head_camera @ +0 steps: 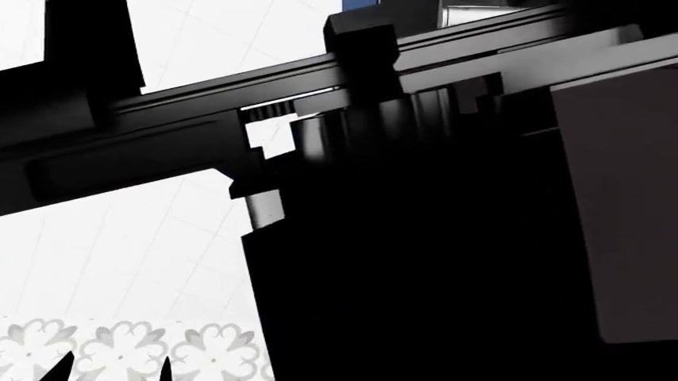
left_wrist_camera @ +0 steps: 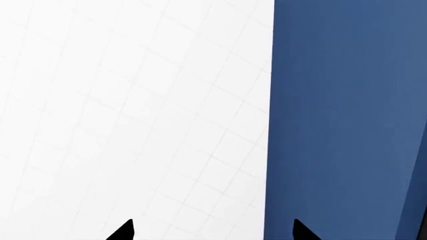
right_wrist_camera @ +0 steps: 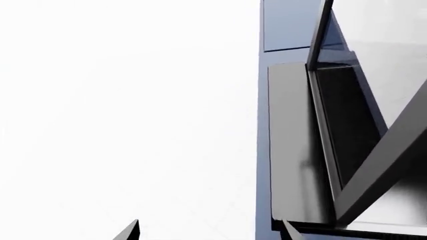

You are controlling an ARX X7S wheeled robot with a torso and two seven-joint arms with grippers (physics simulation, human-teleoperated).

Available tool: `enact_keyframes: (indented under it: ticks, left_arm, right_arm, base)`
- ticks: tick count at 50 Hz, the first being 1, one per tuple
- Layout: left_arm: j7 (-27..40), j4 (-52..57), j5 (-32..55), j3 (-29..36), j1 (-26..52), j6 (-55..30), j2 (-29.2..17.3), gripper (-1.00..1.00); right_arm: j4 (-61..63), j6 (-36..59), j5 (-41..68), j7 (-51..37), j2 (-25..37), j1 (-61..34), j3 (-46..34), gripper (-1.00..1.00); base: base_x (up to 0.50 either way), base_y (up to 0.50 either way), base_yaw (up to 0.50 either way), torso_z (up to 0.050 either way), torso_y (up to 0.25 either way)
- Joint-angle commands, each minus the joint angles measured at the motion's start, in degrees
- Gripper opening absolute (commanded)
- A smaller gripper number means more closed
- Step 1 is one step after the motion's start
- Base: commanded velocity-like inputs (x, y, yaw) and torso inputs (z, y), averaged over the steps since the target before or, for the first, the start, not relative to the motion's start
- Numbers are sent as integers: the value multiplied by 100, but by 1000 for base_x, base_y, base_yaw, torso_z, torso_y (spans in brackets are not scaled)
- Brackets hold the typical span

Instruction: Close the microwave door

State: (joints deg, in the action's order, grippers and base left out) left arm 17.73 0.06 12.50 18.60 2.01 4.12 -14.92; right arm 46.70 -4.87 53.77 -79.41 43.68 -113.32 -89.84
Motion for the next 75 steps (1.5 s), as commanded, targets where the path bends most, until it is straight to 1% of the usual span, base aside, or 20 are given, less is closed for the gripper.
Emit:
enact_keyframes:
  ticks: [1, 5, 8, 11, 12, 22, 29, 33, 44, 53, 64, 75]
  left_arm:
    - [9, -20, 17, 24, 7, 15, -18, 100]
    - [24, -13, 18, 31, 9, 10, -23, 100]
    - [31, -15, 21, 37, 10, 10, -26, 100]
    - [35, -17, 25, 42, 11, 15, -30, 100]
    - [49, 3, 15, 49, 4, 3, -32, 100]
    - [64, -3, 28, 66, -1, 26, -45, 100]
    - [76, -10, 39, 76, 10, 28, -54, 100]
    - [84, -15, 44, 80, 15, 33, -58, 100]
    - [96, -26, 61, 98, 18, 55, -70, 100]
    - [117, -24, 73, 111, 18, 59, -80, 100]
    - [138, -26, 71, 137, 17, 74, -92, 100]
    - [154, -29, 85, 153, 23, 84, -105, 100]
  right_arm:
    - [30, 44, 83, 16, 61, -39, 95, 100]
    - [54, -10, 70, -25, 210, -10, 158, 100]
    - [14, 39, 276, 96, 378, -177, 229, 100]
    - [19, 75, 314, 107, 383, -208, 250, 100]
    - [-4, 241, 533, 167, 412, -470, 312, 100]
    - [-119, 262, 663, 264, 458, -521, 407, 100]
    - [-277, 416, 1017, 474, 469, -866, 566, 100]
    - [-339, 441, 1068, 536, 485, -891, 599, 100]
    - [-575, 675, 1442, 778, 330, -1246, 768, 100]
    - [-1206, 917, 1647, 1136, 278, -1450, 855, 100]
    - [-1614, 1020, 1817, 1330, 299, -1511, 1014, 100]
    - [-2207, 1471, 2114, 1672, -13, -2014, 1358, 100]
  base:
    - [0, 0, 0, 0, 0]
    - [0, 0, 0, 0, 0]
    - [0, 0, 0, 0, 0]
    - [0, 0, 0, 0, 0]
    - [0, 0, 0, 0, 0]
    - [0, 0, 0, 0, 0]
    - [0, 0, 0, 0, 0]
    - [0, 0, 0, 0, 0]
    - [0, 0, 0, 0, 0]
    - [0, 0, 0, 0, 0]
    - [0, 0, 0, 0, 0]
    - [0, 0, 0, 0, 0]
